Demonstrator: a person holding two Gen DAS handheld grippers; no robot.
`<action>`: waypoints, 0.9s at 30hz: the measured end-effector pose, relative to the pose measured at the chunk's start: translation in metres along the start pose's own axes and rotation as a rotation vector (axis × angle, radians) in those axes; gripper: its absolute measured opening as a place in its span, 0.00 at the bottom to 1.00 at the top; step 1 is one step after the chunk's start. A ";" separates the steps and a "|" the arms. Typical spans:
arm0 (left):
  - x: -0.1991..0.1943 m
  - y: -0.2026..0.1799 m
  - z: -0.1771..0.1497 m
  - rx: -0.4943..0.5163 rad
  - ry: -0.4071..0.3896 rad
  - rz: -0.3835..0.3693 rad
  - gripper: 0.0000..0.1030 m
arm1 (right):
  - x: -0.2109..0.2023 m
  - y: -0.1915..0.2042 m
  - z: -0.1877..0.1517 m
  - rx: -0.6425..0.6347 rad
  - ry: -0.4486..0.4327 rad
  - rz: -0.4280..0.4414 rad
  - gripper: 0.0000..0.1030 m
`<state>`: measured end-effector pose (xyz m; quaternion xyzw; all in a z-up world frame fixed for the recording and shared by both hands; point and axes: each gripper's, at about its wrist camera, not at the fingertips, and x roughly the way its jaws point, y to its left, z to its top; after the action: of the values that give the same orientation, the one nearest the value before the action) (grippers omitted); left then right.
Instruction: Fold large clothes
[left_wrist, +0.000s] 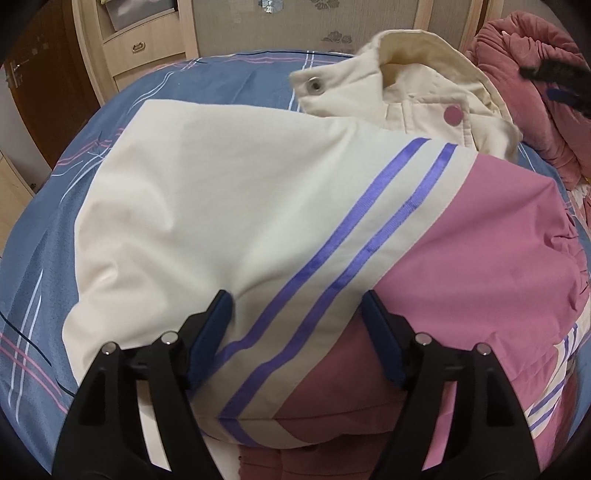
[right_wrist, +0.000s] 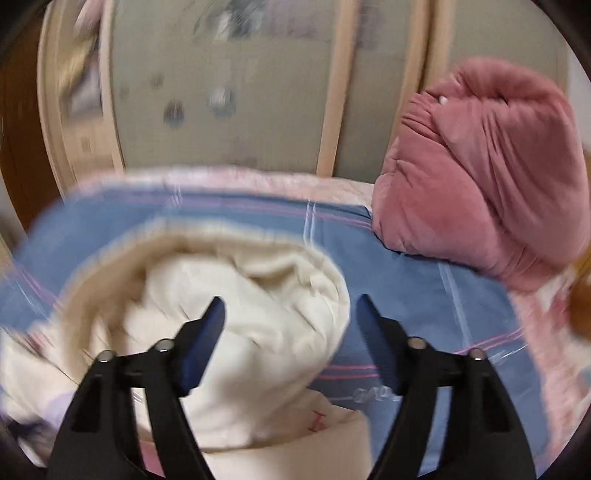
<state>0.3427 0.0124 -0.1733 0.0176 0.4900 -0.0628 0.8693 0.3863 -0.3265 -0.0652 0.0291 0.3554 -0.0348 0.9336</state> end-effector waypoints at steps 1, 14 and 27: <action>0.001 0.000 0.000 -0.004 -0.001 0.000 0.74 | 0.001 -0.008 0.011 0.058 0.005 0.074 0.80; 0.005 -0.010 -0.004 -0.001 -0.018 0.007 0.80 | 0.158 0.001 0.013 0.903 0.364 0.690 0.60; -0.020 0.006 -0.019 -0.061 -0.046 -0.056 0.80 | -0.114 0.075 0.006 0.284 -0.152 0.860 0.03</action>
<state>0.3166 0.0217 -0.1662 -0.0238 0.4721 -0.0725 0.8782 0.3115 -0.2467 0.0172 0.2990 0.2332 0.3053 0.8735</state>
